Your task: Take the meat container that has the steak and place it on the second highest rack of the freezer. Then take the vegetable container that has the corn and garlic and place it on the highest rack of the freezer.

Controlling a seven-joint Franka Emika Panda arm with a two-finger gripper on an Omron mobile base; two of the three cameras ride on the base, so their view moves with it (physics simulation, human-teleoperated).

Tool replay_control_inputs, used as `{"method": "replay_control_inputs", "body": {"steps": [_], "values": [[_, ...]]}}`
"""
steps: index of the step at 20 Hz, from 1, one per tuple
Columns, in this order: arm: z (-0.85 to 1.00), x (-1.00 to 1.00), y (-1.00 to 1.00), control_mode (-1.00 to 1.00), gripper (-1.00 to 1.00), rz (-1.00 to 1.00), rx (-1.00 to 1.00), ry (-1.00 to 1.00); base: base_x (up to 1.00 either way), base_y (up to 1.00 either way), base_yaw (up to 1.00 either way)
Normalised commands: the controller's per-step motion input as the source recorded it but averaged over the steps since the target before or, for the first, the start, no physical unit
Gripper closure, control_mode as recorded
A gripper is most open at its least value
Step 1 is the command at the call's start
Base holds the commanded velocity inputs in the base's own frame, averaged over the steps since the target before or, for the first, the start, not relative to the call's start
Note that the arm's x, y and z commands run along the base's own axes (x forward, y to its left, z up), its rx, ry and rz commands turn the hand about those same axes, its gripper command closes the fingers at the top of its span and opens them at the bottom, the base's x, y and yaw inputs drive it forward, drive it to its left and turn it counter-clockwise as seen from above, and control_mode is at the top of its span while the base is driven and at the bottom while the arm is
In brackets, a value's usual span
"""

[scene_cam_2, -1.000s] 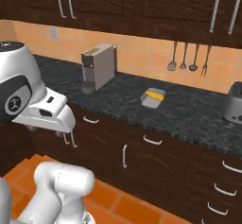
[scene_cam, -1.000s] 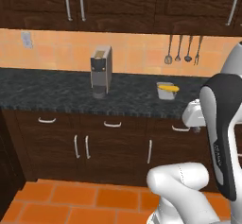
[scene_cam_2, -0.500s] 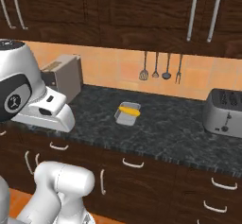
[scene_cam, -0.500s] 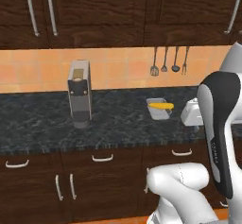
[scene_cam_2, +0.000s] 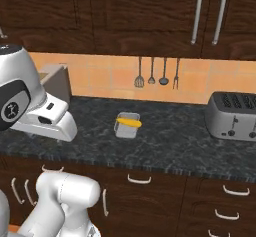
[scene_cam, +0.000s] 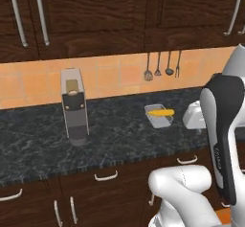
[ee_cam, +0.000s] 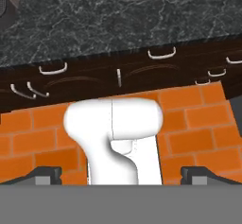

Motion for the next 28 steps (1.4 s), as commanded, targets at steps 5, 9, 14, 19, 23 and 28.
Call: {"method": "replay_control_inputs", "body": {"steps": [5,9,14,19,23,28], "values": [[0.0,0.0,0.0,1.0,-1.0,0.0,0.0,0.0,0.69,0.03,0.1],[0.0,0.0,0.0,1.0,-1.0,0.0,0.0,0.0,0.43,0.0,0.06],[-0.05,0.03,0.0,-1.0,-1.0,-0.03,0.0,0.0,0.0,0.0,0.0],[-0.31,0.38,-0.51,-1.0,-1.0,-0.5,0.04,-0.04,0.0,0.0,0.0],[-0.35,0.45,-0.49,-1.0,-1.0,-0.65,0.06,0.0,0.0,0.0,0.0],[-0.65,0.67,-0.34,-1.0,-1.0,-0.49,0.15,0.0,0.0,0.0,0.0]]}}
